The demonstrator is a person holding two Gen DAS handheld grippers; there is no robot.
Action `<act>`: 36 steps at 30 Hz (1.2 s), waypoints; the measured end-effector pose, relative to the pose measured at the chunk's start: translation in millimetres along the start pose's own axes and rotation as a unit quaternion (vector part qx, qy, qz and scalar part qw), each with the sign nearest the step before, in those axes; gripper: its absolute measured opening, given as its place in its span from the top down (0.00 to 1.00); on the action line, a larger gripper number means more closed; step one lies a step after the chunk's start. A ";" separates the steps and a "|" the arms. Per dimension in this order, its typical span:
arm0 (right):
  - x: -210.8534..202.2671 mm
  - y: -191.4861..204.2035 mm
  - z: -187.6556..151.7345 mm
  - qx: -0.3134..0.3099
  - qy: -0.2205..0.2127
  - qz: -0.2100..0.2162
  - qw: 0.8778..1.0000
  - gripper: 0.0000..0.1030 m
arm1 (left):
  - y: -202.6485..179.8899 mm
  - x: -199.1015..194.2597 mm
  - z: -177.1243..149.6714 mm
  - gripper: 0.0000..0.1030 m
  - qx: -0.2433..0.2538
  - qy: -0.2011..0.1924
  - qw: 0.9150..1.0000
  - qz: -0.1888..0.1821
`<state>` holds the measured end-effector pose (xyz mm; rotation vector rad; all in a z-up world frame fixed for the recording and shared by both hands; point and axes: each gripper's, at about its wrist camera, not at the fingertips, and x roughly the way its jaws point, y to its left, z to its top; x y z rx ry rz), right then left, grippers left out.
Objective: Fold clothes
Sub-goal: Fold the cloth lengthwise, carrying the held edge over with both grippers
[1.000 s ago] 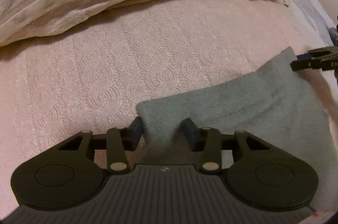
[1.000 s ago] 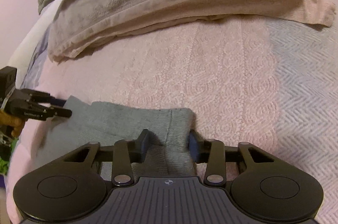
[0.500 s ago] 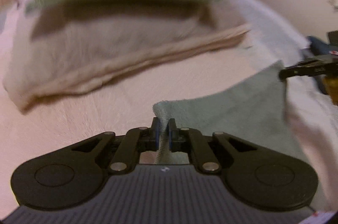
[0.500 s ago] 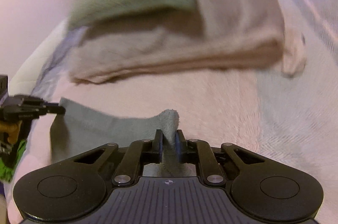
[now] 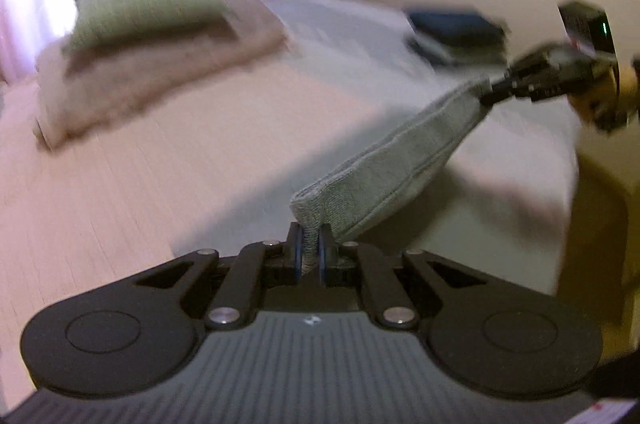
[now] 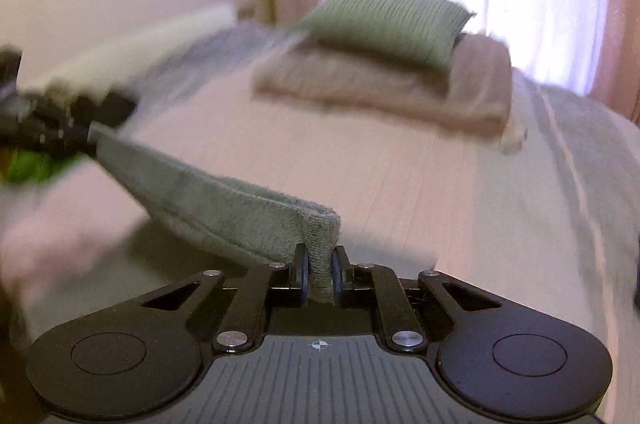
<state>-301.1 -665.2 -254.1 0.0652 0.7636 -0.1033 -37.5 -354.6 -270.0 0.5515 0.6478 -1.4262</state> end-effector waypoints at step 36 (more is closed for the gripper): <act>77.8 143.9 -158.5 -0.417 0.157 -0.094 0.891 0.94 | -145.2 57.1 -138.9 0.94 0.386 0.111 0.912 0.088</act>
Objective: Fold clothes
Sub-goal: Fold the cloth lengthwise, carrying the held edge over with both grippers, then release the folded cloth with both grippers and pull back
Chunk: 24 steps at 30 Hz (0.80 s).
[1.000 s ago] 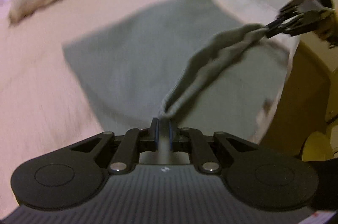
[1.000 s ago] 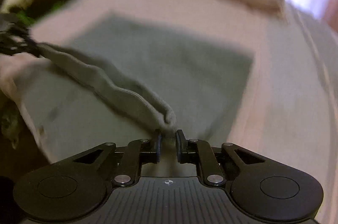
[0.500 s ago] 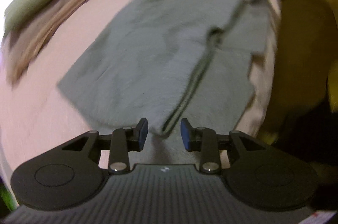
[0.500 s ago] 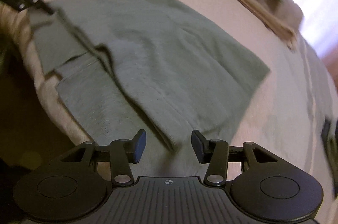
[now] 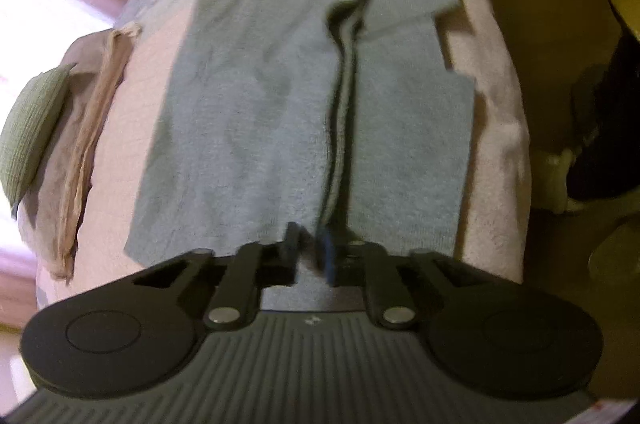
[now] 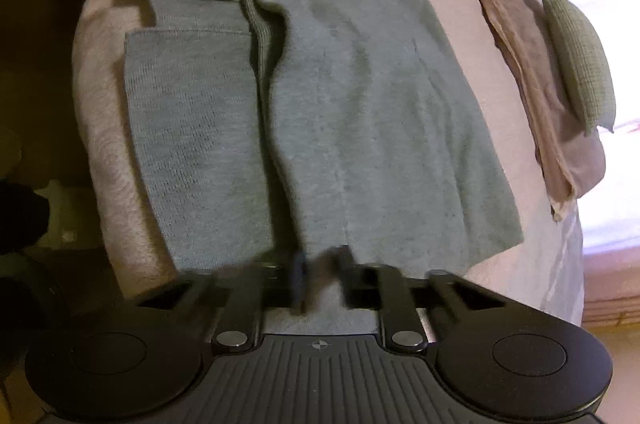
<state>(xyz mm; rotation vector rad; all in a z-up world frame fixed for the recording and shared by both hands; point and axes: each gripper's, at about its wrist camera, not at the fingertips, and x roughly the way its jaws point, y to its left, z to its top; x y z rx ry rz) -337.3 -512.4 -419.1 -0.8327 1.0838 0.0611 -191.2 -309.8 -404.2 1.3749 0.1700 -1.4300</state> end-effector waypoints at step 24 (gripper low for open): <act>-39.4 50.4 -4.5 0.031 0.035 0.030 0.998 0.79 | -49.9 -41.0 1.3 0.89 -0.065 0.037 0.997 -0.037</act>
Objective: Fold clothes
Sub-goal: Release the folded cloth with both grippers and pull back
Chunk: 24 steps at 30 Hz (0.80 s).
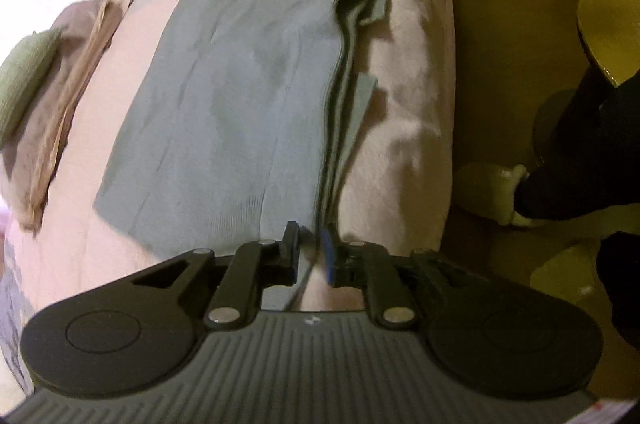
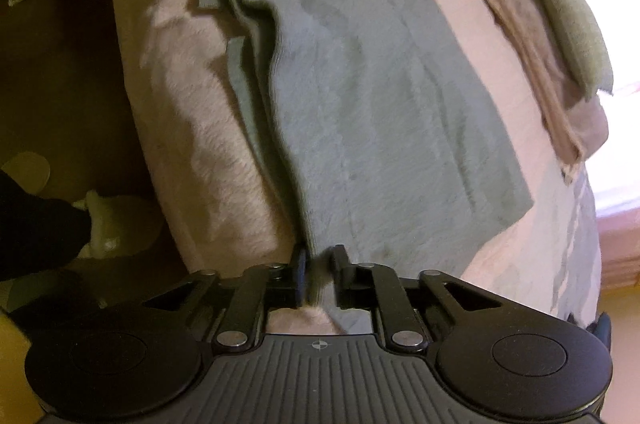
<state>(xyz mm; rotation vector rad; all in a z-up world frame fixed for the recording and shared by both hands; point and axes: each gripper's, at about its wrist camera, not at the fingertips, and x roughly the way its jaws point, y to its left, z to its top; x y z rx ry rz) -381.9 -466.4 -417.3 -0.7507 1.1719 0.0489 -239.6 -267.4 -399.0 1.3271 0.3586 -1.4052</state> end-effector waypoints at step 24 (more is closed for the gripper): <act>-82.0 -122.1 72.5 0.577 0.028 0.133 0.806 0.30 | 179.5 -64.6 24.2 0.46 -0.275 0.049 0.960 -0.023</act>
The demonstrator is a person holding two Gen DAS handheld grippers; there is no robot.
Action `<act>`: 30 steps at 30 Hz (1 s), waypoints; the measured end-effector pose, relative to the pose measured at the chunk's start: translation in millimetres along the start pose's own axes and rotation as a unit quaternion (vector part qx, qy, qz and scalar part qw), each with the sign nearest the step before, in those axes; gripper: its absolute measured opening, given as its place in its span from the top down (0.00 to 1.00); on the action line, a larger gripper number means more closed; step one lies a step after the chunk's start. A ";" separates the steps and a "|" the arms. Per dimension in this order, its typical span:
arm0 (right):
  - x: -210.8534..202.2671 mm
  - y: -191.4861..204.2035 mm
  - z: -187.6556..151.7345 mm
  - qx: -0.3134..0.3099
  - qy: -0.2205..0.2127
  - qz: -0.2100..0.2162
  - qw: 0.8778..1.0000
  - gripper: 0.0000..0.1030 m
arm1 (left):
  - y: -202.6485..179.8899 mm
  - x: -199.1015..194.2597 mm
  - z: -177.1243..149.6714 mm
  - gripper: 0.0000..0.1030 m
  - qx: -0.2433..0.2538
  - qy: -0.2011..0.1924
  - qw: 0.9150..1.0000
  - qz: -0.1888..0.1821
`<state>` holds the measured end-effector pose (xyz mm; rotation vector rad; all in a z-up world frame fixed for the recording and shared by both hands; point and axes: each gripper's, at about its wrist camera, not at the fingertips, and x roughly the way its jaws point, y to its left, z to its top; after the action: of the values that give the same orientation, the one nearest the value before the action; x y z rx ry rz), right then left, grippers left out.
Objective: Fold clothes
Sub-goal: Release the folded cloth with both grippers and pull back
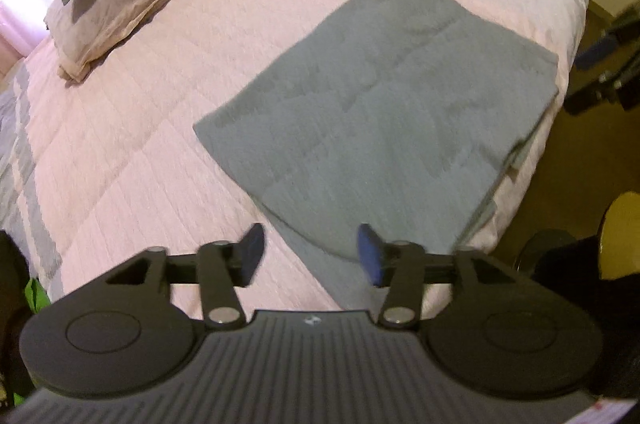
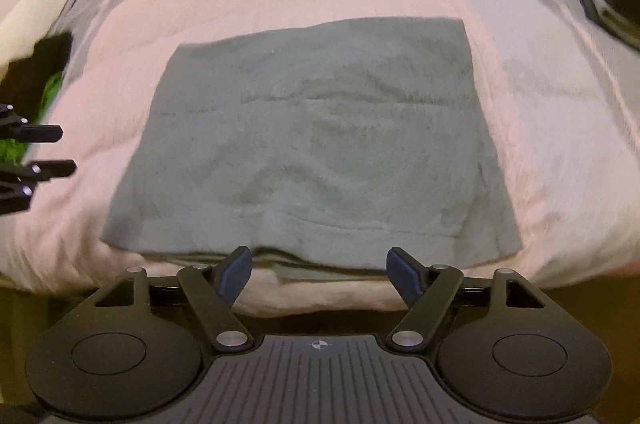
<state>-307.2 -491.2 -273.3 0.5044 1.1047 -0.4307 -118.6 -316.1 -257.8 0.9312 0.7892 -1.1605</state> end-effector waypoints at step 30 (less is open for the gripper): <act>14.1 169.7 -26.0 0.277 0.011 -0.106 0.955 0.29 | 113.7 45.6 25.9 0.07 0.178 -0.051 0.975 -0.123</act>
<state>-225.1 -339.9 -266.9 0.8883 1.0586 -0.9376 3.5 -342.8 -266.0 1.0785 0.6354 -1.5911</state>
